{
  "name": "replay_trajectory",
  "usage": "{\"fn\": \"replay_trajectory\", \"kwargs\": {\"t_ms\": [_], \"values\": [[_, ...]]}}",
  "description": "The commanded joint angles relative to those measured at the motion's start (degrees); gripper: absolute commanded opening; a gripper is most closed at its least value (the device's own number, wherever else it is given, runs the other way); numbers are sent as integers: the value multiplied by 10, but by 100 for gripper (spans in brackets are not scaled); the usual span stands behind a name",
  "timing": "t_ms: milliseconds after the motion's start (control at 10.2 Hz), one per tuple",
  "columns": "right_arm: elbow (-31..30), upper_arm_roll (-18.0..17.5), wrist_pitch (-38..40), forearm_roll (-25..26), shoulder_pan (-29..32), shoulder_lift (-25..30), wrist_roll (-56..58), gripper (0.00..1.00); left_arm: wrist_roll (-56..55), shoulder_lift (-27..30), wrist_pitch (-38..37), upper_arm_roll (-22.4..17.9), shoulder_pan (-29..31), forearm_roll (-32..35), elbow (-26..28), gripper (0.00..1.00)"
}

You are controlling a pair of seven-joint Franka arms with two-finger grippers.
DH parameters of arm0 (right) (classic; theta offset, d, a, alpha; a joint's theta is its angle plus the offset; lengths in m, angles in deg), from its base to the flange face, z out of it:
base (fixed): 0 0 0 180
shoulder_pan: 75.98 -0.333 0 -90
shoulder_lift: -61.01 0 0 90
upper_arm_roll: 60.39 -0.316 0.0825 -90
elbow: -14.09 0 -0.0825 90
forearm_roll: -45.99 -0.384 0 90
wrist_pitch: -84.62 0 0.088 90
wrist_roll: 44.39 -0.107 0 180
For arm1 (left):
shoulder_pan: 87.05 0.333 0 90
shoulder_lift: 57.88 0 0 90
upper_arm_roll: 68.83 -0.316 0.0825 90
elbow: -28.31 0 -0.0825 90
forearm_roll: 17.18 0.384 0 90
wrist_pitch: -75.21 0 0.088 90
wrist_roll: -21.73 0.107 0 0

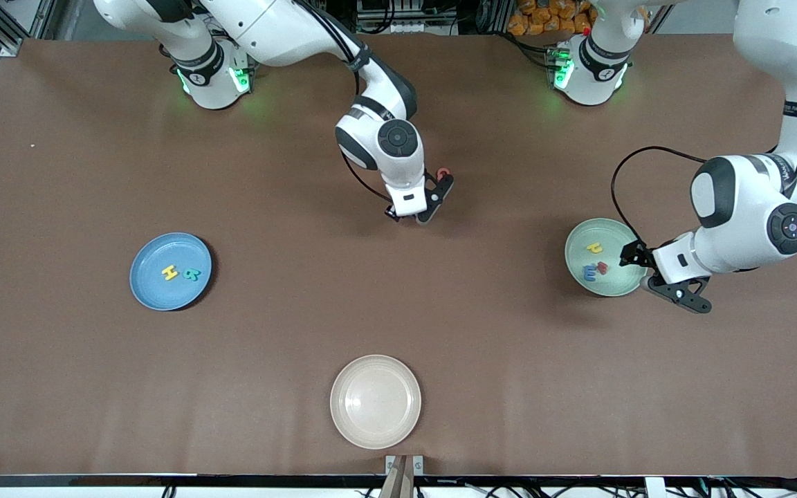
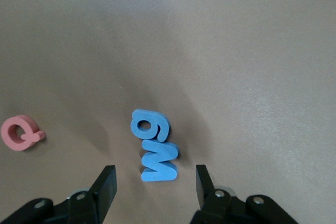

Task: Sort uppercase to blue plate, lowercase to green plate
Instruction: 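Grasp the blue M with the right gripper while the left gripper withdraws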

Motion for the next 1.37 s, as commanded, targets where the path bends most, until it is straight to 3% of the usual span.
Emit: {"fn": "replay_trajectory", "kwargs": {"t_ms": [0, 391, 782, 1272], "values": [[0, -2, -7, 20, -3, -11, -16, 63, 3, 11, -2, -1, 0, 12, 7, 81], [5, -2, -6, 59, -8, -22, -63, 60, -1, 8, -1, -1, 0, 12, 7, 81], [13, -13, -6, 62, -10, -28, -71, 55, -14, 13, -2, -1, 0, 12, 10, 80], [15, -16, -6, 75, -4, -28, -64, 22, -48, 24, -9, 7, -6, 12, 12, 74]]}}
